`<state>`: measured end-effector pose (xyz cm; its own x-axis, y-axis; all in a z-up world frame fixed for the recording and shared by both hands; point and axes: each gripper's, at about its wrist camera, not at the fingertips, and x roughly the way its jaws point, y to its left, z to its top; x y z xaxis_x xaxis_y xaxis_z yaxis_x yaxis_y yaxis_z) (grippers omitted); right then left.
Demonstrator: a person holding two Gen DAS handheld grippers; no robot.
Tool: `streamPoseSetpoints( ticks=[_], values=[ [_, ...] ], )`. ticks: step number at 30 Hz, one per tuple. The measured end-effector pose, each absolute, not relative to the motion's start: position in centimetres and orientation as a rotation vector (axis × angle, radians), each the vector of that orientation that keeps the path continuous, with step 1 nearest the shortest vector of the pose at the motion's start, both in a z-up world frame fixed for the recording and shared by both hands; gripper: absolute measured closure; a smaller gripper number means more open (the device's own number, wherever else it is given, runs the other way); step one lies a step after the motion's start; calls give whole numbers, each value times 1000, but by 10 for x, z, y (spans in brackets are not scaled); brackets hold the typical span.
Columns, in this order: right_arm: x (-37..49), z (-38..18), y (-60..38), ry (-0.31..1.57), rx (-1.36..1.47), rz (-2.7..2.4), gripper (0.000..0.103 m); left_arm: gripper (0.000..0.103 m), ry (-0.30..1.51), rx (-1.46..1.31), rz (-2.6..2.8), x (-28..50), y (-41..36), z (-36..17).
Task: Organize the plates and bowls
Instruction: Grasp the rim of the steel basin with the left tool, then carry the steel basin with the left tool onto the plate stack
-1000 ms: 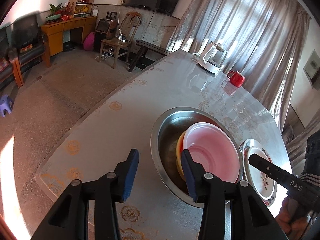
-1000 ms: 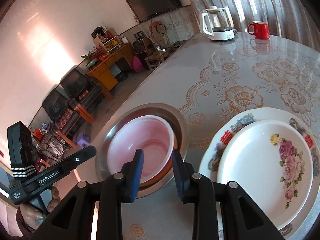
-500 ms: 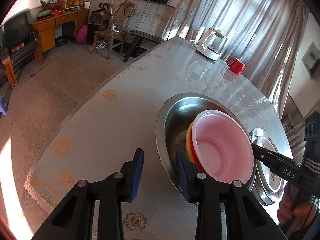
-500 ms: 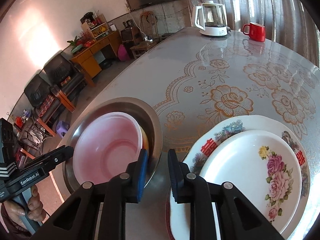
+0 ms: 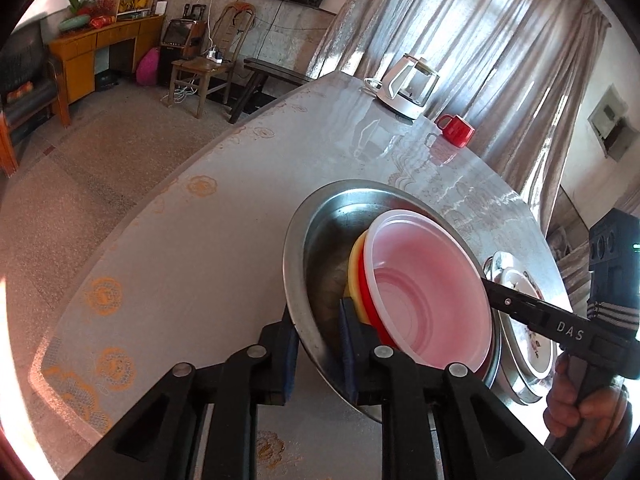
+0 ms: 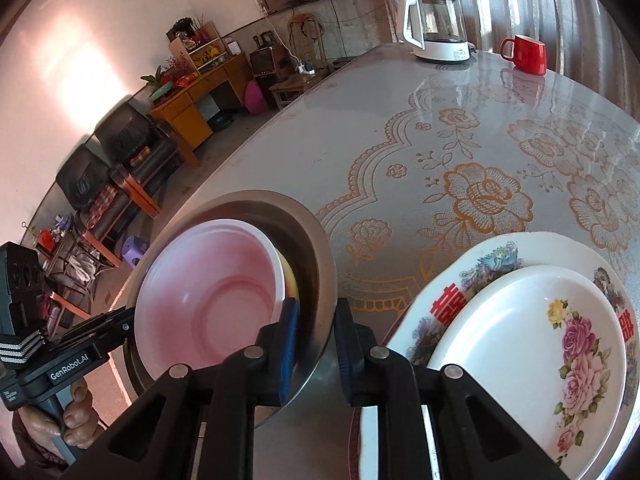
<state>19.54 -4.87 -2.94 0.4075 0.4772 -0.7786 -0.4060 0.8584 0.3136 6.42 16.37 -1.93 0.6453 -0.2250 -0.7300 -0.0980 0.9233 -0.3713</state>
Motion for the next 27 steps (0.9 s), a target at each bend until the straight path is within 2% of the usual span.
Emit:
streamPoseSetpoints(
  ticks=[13, 27],
  values=[
    [180, -12, -79, 958, 206, 580, 86, 84, 806, -367, -135, 51, 147, 7],
    [153, 21, -162, 842, 329, 474, 85, 84, 795, -292, -295, 60, 74, 37]
  ],
)
